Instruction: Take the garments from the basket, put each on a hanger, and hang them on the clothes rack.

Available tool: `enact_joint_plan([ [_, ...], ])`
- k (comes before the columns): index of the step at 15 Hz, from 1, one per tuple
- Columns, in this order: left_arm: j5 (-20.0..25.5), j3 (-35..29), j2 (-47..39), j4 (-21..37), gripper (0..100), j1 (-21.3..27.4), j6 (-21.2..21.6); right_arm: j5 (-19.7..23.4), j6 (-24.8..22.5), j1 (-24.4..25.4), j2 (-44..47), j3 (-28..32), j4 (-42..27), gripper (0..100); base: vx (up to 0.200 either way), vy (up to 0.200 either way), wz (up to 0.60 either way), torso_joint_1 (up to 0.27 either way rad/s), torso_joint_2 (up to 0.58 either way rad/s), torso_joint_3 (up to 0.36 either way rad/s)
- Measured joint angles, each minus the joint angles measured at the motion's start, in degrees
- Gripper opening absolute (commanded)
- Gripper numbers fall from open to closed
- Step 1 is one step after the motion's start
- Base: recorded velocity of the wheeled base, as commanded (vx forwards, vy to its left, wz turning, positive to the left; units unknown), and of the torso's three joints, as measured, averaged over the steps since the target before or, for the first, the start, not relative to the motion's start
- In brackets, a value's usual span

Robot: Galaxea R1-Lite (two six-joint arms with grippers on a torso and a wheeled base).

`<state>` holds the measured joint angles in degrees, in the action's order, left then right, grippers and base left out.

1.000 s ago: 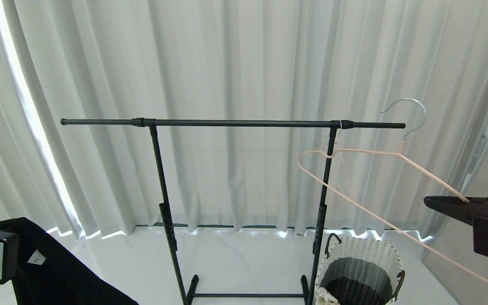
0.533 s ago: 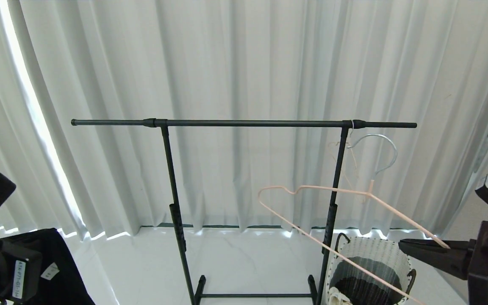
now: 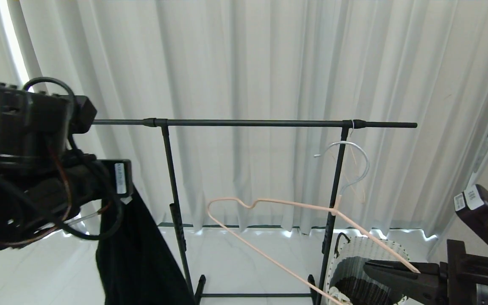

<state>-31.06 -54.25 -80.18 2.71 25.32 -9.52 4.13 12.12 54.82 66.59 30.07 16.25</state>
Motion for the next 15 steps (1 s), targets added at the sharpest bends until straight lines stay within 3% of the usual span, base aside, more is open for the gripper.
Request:
enact_joint_plan([
  [2, -0.17, -3.96, -4.99, -0.44, 0, 1.61, -3.58, 0.13, 0.79, 1.16, 1.57, 0.29, 1.89, 0, 0.0, 0.0, 0.0, 0.0, 0.0, 0.0],
  [4, 4.3, -5.06, -7.0, -0.44, 0, 4.3, -5.67, 0.16, 1.51, 2.1, 2.65, 0.63, 2.46, 0, 0.0, 0.0, 0.0, 0.0, 0.0, 0.0],
  [6, 7.19, -5.36, -7.5, -0.46, 0, 6.86, -5.91, 0.1, 2.24, 2.29, 3.21, 0.77, 2.57, 0, 0.0, 0.0, 0.0, 0.0, 0.0, 0.0],
  [15, 7.45, -5.36, -7.89, -1.16, 0, 9.0, -6.1, 0.44, 2.66, 1.54, 7.09, 3.38, 7.95, 0, 0.0, 0.0, 0.0, 0.0, 0.0, 0.0],
])
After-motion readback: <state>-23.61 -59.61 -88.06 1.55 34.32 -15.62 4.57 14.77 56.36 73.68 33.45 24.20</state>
